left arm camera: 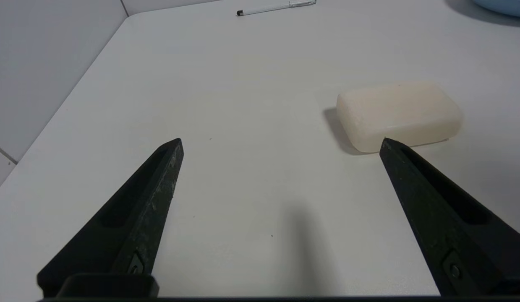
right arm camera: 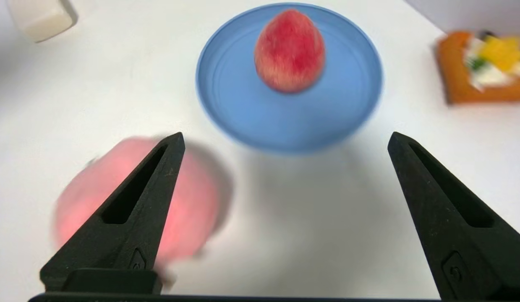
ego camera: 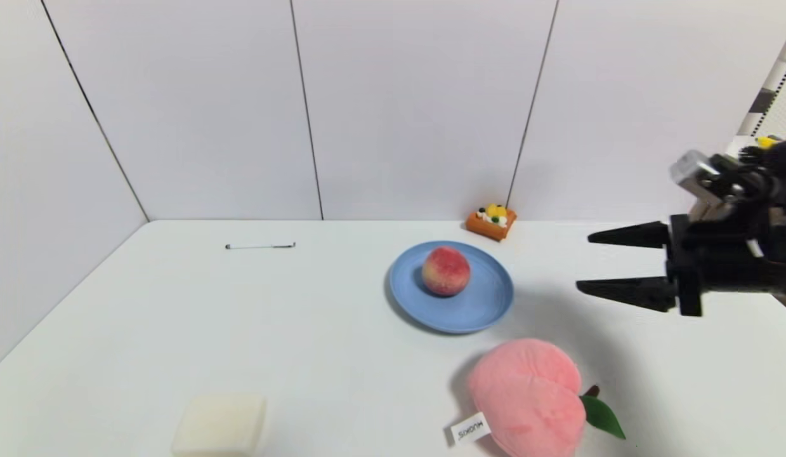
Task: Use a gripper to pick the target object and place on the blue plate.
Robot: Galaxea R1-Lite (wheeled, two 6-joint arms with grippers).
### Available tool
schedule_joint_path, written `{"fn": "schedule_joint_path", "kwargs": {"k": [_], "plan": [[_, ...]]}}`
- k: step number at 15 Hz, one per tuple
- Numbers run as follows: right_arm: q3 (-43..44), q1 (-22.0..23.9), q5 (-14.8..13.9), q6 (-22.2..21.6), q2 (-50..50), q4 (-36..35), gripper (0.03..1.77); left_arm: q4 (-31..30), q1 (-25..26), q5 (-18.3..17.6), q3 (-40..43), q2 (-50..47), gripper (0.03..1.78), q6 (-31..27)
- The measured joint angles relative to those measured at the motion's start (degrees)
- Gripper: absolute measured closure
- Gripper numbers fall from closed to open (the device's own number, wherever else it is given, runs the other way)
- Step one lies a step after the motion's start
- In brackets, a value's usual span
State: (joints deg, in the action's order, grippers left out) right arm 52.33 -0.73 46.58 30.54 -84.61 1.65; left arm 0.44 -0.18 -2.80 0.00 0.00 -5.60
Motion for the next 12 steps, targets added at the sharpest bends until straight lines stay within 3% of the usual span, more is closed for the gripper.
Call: {"fn": "schedule_joint_path", "kwargs": {"k": [2,5,9,12], "plan": [[-7.7,3.6,-1.3,-1.0,11.7,0.4,0.12,0.0,0.0,0.0,0.0,0.0,0.12,0.0],[-18.1,6.5,-6.8,-4.8,29.2,0.1,0.11,0.0,0.0,0.0,0.0,0.0,0.12,0.0],[-31.1,7.3,-19.1,-13.3,48.8,-2.6,0.11,0.0,0.0,0.0,0.0,0.0,0.12,0.0],[-41.0,4.0,-28.0,-18.1,60.7,-5.7,0.11,0.0,0.0,0.0,0.0,0.0,0.12,0.0]]}}
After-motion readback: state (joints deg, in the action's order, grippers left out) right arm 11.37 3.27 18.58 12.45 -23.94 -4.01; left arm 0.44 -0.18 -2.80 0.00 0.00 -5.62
